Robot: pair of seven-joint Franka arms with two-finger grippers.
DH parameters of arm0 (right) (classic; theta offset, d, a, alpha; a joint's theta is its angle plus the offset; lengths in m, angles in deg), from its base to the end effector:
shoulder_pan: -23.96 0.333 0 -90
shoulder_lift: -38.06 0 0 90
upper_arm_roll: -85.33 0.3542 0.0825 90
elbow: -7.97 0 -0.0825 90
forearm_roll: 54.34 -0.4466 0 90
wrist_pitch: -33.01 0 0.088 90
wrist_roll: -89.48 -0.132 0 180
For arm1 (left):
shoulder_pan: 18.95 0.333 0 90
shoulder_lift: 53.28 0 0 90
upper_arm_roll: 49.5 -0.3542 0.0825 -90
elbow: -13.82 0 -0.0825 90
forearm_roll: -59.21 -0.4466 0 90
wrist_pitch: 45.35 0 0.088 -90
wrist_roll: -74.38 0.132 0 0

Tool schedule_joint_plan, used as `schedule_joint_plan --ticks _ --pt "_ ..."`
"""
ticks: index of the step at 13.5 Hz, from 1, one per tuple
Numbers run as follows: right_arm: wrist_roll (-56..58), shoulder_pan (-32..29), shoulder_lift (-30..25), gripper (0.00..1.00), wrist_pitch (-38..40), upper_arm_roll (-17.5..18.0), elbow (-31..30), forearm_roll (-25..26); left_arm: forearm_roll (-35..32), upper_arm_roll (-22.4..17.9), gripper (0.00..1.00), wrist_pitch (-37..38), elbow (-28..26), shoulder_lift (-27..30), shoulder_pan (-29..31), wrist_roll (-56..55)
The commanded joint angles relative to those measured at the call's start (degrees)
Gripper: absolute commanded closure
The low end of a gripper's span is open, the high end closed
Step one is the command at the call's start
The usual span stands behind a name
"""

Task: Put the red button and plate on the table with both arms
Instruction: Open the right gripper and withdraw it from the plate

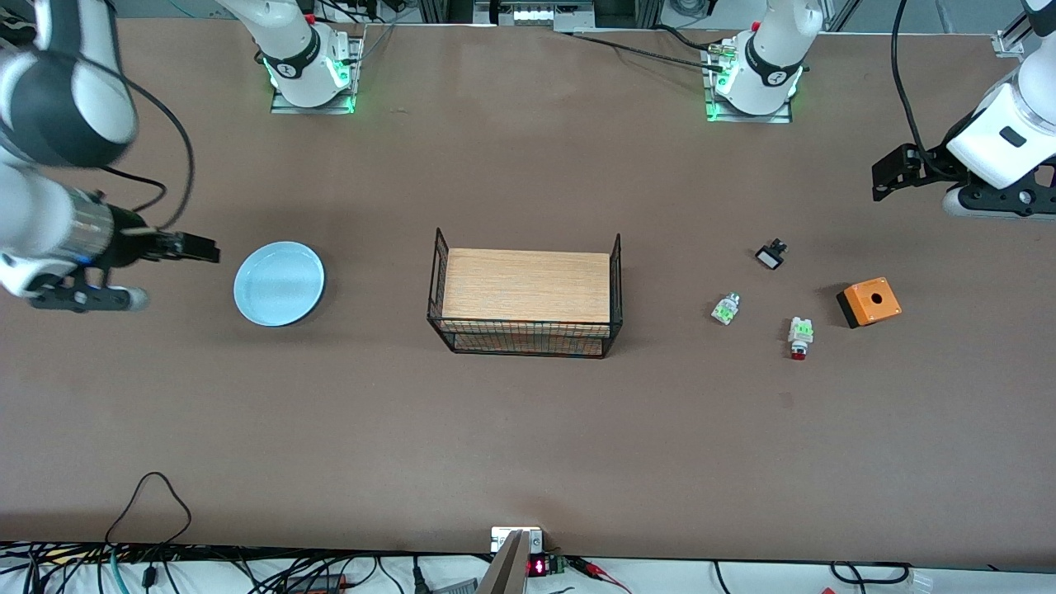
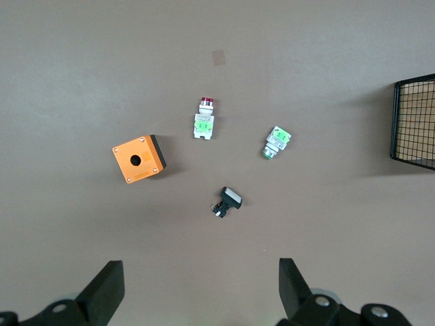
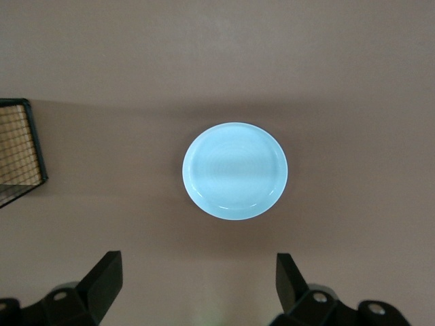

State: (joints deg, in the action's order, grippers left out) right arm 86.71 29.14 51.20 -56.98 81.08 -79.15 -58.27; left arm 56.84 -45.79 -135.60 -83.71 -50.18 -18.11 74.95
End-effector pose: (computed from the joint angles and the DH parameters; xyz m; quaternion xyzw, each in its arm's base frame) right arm 0.6777 0.0244 0.5158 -0.9955 0.0188 0.0899 0.0228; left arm 0.5925 -0.0251 0.6009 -0.9986 0.0307 0.0361 0.0231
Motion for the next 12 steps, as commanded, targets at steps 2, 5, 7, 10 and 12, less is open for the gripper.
schedule_joint_plan --ticks 2,5,7,10,12 --pt "0.65 -2.18 -2.14 0.0 1.4 -1.55 3.35 0.24 -1.15 0.08 0.0 1.4 2.0 -0.99 -0.31 0.4" --pt "4.09 -3.33 -3.64 0.0 1.83 -2.78 3.71 0.59 -1.06 0.34 0.0 1.4 2.0 -0.99 -0.22 0.49" --pt "3.74 -3.16 -4.86 0.0 2.27 -2.44 3.27 2.42 -1.06 0.6 0.0 1.4 2.0 -0.99 -0.23 0.49" --pt "3.21 -1.05 -8.55 0.0 -2.37 -2.17 -3.83 5.87 -1.15 0.6 0.0 1.22 2.09 -1.07 -0.22 0.49" --pt "2.6 -1.05 -10.75 0.0 -2.92 -2.25 -6.31 5.25 -1.15 0.61 0.0 1.22 2.0 -1.07 -0.14 0.49"
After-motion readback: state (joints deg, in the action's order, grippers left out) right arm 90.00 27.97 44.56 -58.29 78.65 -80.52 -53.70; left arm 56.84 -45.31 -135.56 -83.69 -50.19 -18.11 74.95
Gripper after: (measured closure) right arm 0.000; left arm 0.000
